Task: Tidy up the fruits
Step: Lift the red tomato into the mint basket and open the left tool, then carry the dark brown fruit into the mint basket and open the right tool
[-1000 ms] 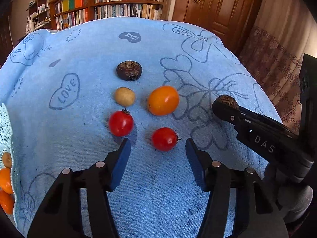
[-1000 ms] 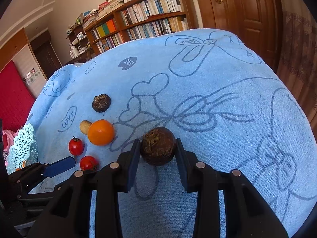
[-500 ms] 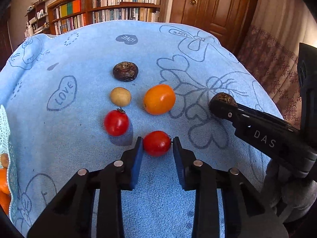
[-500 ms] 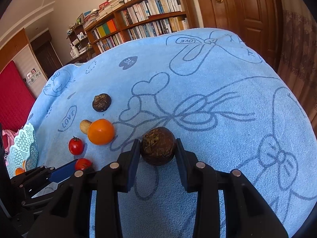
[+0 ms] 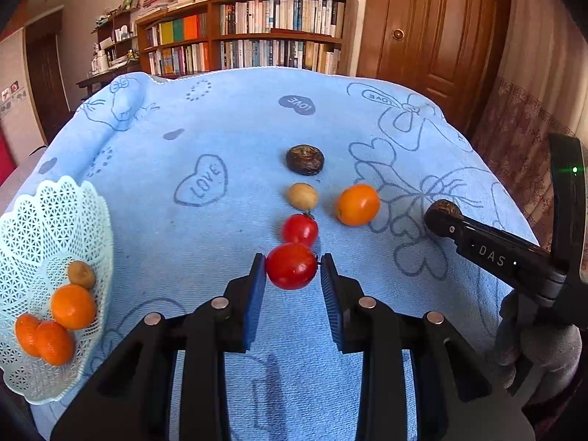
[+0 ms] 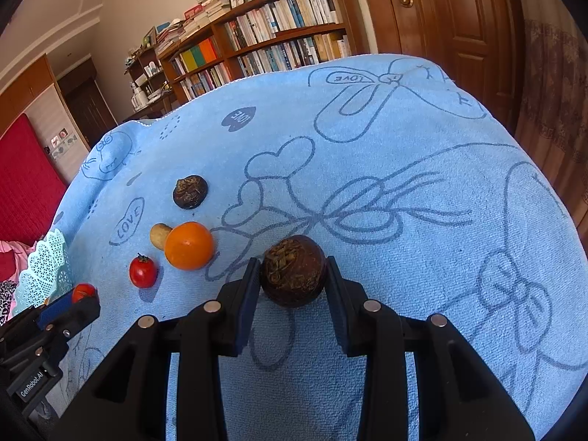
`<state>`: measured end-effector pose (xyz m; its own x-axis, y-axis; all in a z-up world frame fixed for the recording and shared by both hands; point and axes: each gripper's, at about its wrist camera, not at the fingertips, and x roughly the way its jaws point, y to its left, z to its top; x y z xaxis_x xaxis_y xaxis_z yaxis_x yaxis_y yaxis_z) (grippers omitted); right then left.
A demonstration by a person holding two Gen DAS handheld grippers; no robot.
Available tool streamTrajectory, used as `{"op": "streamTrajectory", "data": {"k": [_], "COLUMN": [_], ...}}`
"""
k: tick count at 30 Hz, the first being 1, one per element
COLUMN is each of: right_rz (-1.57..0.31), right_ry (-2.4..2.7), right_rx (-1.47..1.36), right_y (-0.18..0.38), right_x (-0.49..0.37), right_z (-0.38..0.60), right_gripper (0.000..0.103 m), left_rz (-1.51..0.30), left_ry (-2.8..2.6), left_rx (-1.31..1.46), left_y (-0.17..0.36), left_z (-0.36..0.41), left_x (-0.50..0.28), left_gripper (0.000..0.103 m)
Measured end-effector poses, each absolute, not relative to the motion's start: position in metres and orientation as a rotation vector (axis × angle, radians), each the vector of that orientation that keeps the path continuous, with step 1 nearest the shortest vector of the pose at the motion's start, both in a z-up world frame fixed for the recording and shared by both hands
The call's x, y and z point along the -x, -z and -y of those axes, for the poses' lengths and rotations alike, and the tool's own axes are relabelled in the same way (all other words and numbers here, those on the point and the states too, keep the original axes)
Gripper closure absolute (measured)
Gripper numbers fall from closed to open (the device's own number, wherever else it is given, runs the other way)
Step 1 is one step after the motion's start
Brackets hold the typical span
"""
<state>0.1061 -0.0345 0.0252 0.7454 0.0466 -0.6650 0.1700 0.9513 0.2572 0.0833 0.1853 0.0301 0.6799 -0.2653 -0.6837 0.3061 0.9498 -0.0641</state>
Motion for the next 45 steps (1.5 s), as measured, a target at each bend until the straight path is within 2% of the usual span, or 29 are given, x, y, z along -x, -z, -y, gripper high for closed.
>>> {"op": "streamTrajectory", "data": {"k": [12, 30, 33, 35, 38, 45], "right_rz": [-0.729, -0.73, -0.729, -0.729, -0.729, -0.725], "right_ry": [0.07, 0.069, 0.069, 0.069, 0.069, 0.07], "right_rx": [-0.313, -0.313, -0.313, -0.314, -0.313, -0.316], "right_y": [-0.025, -0.025, -0.025, -0.025, -0.025, -0.025], "right_x": [-0.105, -0.105, -0.105, -0.105, -0.105, -0.105], "right_z": [0.035, 0.036, 0.036, 0.036, 0.036, 0.037], "right_gripper": [0.067, 0.067, 0.067, 0.067, 0.067, 0.067], "left_rz": [-0.666, -0.658, -0.657, -0.64, -0.613, -0.593], "left_ry": [0.14, -0.026, -0.045, -0.068, -0.093, -0.118], "left_rx": [0.001, 0.063, 0.086, 0.096, 0.098, 0.095], "left_y": [-0.056, -0.055, -0.054, -0.057, -0.062, -0.067], "left_z": [-0.251, -0.318, -0.327, -0.332, -0.338, -0.346], "left_x": [-0.074, -0.066, -0.065, -0.063, -0.058, -0.054], "left_gripper": [0.072, 0.071, 0.063, 0.04, 0.036, 0.035]}}
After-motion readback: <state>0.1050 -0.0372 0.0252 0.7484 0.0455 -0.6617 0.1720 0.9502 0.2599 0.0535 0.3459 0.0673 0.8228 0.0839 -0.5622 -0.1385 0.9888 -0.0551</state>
